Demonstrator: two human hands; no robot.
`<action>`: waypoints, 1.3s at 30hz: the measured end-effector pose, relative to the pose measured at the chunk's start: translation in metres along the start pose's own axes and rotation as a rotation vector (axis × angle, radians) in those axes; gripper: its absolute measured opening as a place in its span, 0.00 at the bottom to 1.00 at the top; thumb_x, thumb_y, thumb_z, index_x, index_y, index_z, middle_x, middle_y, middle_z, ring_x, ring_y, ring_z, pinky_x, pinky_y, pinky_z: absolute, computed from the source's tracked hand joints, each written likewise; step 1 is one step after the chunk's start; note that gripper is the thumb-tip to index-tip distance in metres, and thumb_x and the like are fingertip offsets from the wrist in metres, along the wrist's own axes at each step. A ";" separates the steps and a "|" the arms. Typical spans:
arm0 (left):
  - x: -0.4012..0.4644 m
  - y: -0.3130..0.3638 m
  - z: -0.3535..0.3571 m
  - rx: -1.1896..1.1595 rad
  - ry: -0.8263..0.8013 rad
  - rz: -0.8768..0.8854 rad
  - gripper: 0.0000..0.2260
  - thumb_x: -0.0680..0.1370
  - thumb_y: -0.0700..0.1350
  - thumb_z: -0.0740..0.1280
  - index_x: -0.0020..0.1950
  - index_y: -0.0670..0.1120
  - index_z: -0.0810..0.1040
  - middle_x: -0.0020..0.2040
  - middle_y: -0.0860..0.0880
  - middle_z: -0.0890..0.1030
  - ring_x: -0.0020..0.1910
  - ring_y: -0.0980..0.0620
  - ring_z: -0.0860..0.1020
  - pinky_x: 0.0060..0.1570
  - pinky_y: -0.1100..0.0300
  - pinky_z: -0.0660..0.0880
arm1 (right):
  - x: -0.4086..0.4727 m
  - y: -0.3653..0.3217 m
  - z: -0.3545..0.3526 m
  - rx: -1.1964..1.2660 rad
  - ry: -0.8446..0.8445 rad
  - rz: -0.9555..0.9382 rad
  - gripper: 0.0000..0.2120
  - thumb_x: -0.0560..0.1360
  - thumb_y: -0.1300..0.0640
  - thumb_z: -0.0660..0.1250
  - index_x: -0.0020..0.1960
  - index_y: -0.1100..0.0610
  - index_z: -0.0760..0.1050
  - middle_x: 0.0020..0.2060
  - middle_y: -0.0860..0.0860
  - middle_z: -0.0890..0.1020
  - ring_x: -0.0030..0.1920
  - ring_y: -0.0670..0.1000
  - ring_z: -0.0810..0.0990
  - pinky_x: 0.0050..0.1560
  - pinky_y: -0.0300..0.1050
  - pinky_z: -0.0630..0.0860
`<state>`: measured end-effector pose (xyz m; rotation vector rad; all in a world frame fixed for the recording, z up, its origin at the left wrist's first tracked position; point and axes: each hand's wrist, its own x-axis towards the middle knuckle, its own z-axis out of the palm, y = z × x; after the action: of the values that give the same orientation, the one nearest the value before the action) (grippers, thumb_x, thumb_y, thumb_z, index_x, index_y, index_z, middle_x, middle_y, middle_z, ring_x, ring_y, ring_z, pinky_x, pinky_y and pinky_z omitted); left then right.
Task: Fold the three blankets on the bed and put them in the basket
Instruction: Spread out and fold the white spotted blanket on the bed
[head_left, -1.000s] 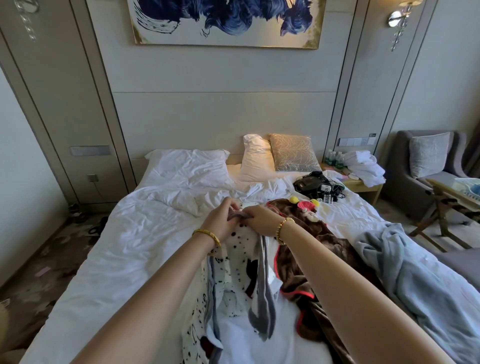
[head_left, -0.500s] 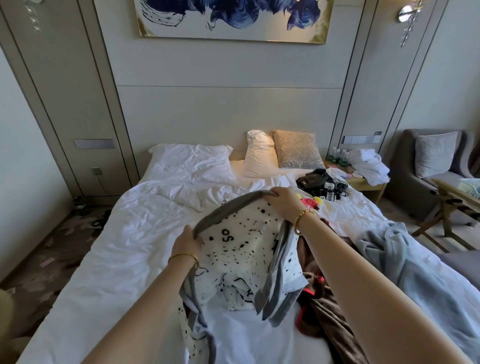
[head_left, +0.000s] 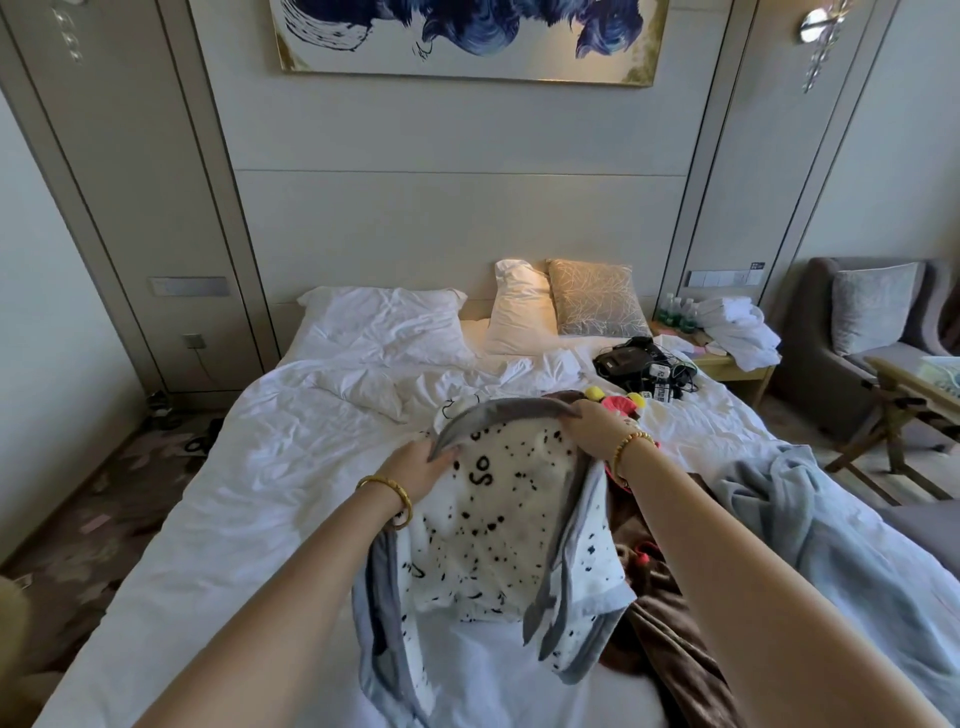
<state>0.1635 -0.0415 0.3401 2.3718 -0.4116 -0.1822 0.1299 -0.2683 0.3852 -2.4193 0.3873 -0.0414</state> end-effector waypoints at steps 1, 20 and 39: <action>0.000 0.005 0.000 0.000 0.008 0.012 0.19 0.80 0.56 0.57 0.43 0.41 0.73 0.31 0.49 0.69 0.28 0.54 0.67 0.28 0.63 0.62 | 0.008 0.005 0.006 0.070 -0.028 -0.006 0.09 0.80 0.58 0.56 0.55 0.61 0.72 0.42 0.52 0.75 0.36 0.46 0.69 0.43 0.43 0.67; 0.004 0.014 -0.014 0.155 -0.118 0.081 0.06 0.74 0.41 0.64 0.46 0.51 0.70 0.38 0.50 0.74 0.35 0.53 0.73 0.33 0.61 0.70 | -0.009 -0.038 0.027 -0.090 -0.096 -0.412 0.10 0.75 0.56 0.63 0.36 0.55 0.68 0.28 0.47 0.69 0.28 0.44 0.65 0.28 0.37 0.62; 0.002 -0.009 -0.009 -0.217 -0.066 0.053 0.11 0.79 0.53 0.61 0.50 0.46 0.75 0.46 0.47 0.75 0.44 0.52 0.73 0.45 0.60 0.67 | 0.006 -0.006 0.026 -0.296 -0.344 -0.206 0.41 0.70 0.46 0.71 0.75 0.56 0.54 0.64 0.56 0.73 0.60 0.53 0.74 0.56 0.41 0.69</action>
<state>0.1694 -0.0305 0.3407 2.1445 -0.4616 -0.2677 0.1406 -0.2498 0.3686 -2.6827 -0.0167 0.3603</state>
